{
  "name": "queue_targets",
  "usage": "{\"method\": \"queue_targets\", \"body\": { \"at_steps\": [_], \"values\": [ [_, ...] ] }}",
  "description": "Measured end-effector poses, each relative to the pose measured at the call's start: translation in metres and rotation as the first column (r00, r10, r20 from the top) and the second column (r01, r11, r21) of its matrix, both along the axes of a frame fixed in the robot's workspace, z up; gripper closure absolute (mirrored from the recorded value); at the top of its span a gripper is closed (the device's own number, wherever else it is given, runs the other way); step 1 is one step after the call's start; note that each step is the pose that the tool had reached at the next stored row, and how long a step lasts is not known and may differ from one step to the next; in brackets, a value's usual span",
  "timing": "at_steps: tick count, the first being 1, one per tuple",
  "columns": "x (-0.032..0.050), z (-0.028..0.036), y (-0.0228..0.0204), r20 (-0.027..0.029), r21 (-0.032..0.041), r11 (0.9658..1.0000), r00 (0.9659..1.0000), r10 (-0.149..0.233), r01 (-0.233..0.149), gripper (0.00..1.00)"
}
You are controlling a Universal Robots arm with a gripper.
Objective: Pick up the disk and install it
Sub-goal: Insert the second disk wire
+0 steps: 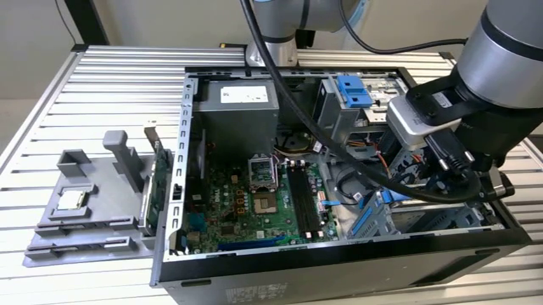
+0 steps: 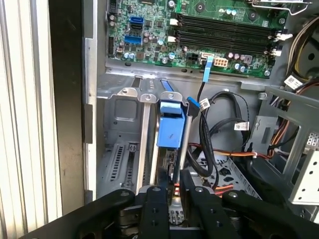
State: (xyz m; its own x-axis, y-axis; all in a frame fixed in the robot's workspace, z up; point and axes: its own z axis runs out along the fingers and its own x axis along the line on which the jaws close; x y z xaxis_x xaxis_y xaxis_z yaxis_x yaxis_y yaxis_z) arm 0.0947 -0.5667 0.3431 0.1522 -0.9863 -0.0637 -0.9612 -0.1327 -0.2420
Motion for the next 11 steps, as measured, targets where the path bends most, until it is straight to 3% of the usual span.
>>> {"method": "queue_targets", "body": {
  "at_steps": [4, 9, 11],
  "values": [
    [0.0005, 0.0001, -0.0001, 0.0037, 0.0034, 0.9989, 0.9989, 0.046, -0.046, 0.0],
    [0.0005, 0.0008, -0.0005, 0.0037, 0.0032, 0.9988, 0.9988, 0.049, -0.049, 0.0],
    [0.0009, 0.0032, -0.0016, 0.0035, -0.0002, 0.9988, 0.9988, 0.05, -0.05, 0.0]
  ]
}}
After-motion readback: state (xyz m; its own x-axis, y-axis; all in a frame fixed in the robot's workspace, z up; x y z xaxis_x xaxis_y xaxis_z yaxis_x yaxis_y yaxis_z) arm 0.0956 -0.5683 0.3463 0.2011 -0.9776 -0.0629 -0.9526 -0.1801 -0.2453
